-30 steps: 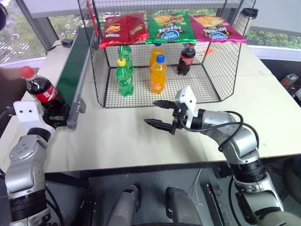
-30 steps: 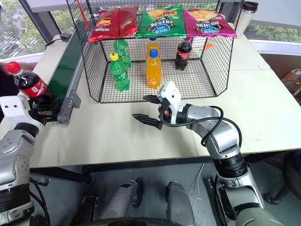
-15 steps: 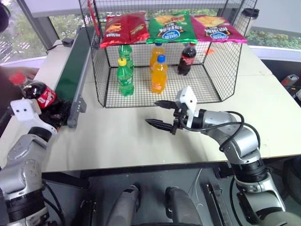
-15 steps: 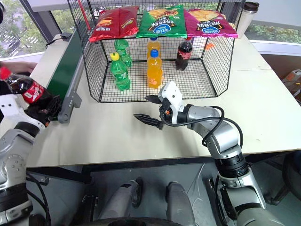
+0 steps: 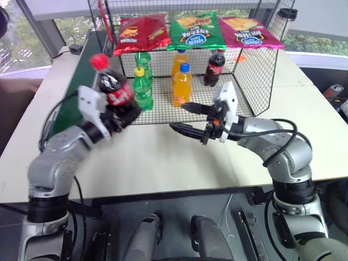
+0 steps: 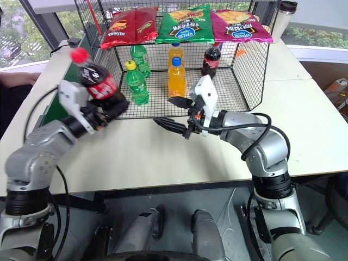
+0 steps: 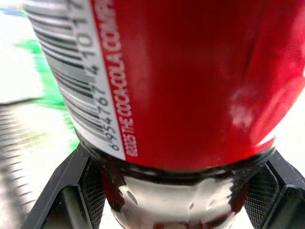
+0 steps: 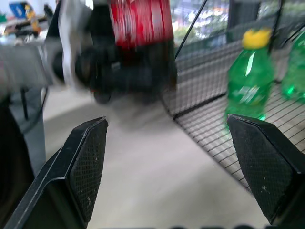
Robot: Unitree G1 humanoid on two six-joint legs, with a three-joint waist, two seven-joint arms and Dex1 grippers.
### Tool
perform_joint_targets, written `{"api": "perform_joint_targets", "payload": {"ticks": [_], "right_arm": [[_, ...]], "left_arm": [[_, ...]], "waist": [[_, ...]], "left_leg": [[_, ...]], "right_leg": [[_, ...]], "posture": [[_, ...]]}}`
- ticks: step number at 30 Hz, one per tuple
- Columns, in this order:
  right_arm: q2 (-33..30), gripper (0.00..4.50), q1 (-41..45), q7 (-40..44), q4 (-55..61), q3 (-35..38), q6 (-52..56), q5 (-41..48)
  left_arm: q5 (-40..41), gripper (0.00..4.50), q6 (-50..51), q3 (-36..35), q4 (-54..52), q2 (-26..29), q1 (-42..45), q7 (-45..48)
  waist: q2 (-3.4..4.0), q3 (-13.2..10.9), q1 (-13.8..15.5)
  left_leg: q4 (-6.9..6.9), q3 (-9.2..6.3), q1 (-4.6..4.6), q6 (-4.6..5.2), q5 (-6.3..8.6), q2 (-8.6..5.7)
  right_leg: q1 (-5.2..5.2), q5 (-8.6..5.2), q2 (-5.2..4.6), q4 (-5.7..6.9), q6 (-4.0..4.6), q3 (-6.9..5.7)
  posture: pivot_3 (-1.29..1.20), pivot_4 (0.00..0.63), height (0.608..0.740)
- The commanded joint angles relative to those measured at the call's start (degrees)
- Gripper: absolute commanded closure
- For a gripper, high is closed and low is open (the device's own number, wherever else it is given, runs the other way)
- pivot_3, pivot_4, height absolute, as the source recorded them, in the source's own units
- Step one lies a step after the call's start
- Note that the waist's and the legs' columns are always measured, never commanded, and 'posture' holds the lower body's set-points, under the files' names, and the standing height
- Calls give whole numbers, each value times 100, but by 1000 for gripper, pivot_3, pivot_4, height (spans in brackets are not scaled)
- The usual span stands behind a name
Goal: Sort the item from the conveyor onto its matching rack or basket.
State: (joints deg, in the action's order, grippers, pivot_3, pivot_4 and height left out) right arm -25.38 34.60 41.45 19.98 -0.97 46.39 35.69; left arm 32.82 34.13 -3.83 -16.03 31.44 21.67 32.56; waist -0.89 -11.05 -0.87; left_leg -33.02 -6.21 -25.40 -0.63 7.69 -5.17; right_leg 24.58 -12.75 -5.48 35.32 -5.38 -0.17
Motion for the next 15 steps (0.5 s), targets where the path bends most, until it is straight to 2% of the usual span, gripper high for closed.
{"api": "perform_joint_targets", "payload": {"ticks": [1, 7, 15], "right_arm": [[-67, 413, 177, -51, 233, 178, 55, 205], [-153, 413, 240, -128, 325, 203, 106, 273], [-124, 413, 324, -259, 480, 174, 197, 408]], "left_arm": [[-300, 1481, -519, 399, 60, 10, 245, 600], [-835, 1481, -1132, 1259, 600, -187, 490, 1457], [-1331, 1481, -1661, 1728, 1077, -625, 662, 1863]], "waist": [[2, -1, 4], [3, -2, 27], [3, -2, 23]], "left_leg": [[1, 0, 0, 3, -2, 1], [-8, 0, -2, 0, 0, -1], [-7, -3, -4, 11, -6, -2]], "right_leg": [[1, 0, 1, 0, 0, 0], [-8, 0, -2, -8, 1, -1], [-4, 1, -4, -8, -1, -2]], "posture": [[0, 150, 738], [0, 150, 738], [0, 150, 738]]}}
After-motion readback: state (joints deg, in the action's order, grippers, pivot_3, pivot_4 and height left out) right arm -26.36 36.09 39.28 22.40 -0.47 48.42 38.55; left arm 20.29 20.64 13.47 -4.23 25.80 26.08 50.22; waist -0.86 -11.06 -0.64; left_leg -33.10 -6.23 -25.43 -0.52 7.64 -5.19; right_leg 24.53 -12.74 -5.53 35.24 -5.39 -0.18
